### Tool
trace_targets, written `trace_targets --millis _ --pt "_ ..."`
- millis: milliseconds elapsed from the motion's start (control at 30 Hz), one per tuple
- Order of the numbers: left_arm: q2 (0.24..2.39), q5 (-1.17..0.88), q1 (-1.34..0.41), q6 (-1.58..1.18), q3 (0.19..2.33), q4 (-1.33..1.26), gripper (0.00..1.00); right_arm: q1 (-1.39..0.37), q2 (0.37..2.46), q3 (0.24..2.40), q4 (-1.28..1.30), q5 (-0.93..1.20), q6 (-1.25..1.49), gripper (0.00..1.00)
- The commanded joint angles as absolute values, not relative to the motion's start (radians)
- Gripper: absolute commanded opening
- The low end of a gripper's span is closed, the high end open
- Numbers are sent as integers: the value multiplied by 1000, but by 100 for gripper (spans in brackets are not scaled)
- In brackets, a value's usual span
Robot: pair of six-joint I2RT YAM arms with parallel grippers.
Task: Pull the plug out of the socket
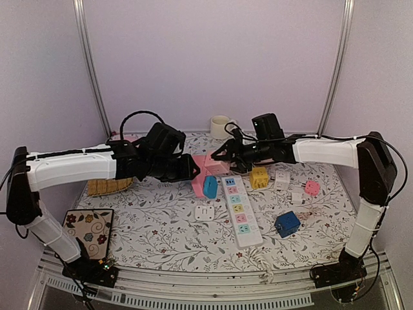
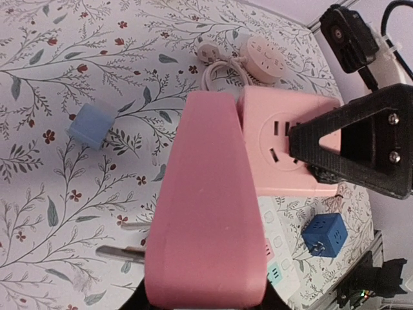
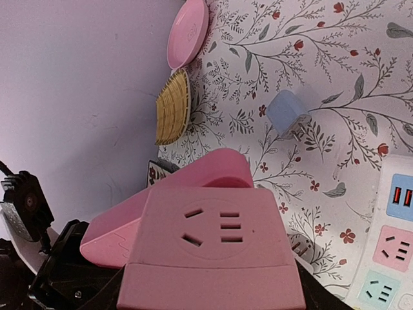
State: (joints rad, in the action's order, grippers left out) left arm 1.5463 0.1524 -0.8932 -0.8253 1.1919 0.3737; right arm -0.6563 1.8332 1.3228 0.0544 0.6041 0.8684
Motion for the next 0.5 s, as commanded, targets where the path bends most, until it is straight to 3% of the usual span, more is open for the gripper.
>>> trace_targets --millis 0,467 --pt "1615 381 -850 -910 1198 629 0 -661 1812 1361 10 677 870 9" --pt "1602 354 -791 -913 1146 642 0 -647 1795 1335 0 692 847 8"
